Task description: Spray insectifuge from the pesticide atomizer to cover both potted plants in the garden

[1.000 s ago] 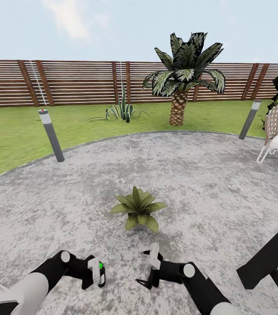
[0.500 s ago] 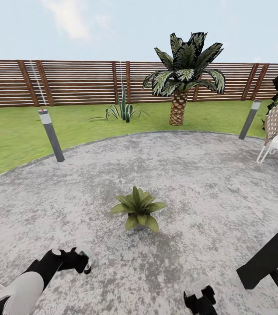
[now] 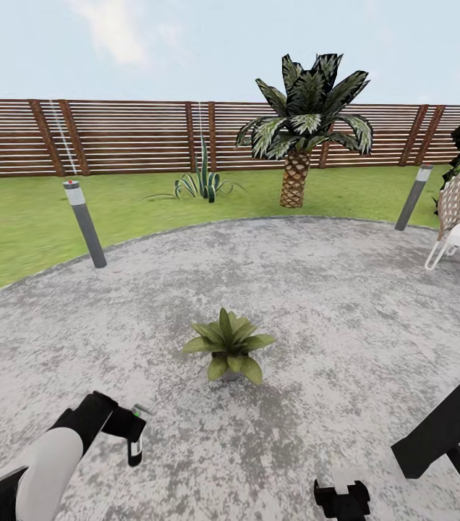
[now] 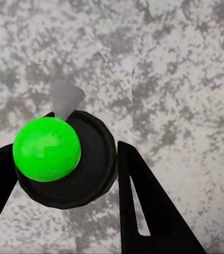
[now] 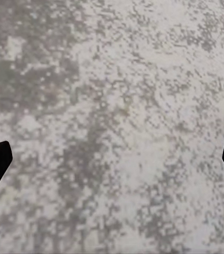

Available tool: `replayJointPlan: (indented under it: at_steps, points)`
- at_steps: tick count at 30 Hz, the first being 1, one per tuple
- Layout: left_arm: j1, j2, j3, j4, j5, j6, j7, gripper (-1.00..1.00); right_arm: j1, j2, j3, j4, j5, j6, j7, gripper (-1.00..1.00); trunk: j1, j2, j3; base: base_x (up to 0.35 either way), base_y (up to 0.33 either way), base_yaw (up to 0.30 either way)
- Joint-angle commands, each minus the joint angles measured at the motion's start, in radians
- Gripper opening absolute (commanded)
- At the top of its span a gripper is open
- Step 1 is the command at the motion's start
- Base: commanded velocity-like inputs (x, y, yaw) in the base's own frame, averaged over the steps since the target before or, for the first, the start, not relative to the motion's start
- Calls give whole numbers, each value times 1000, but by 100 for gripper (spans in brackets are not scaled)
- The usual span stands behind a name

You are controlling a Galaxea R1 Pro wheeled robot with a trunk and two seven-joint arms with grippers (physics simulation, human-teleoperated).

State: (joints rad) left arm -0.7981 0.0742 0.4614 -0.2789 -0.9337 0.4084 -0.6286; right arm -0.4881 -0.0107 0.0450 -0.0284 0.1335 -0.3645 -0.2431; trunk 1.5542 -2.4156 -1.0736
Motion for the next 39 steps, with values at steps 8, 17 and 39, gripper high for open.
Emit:
replayJointPlan:
  at_steps: [8,17,39]
  points:
    - [-16,-14,1,-53,-10,83,-8,-100,2,0,3,1,7,-1,-10,100,0,0,-1,49,0,0]
    - [-12,-14,2,-75,-9,85,-8,-100,2,0,3,1,8,-1,-11,100,0,0,-1,308,124,0]
    - [-96,-6,-244,-125,-28,306,-270,-100,9,-3,1,1,7,-1,-13,100,0,0,-1,219,57,0]
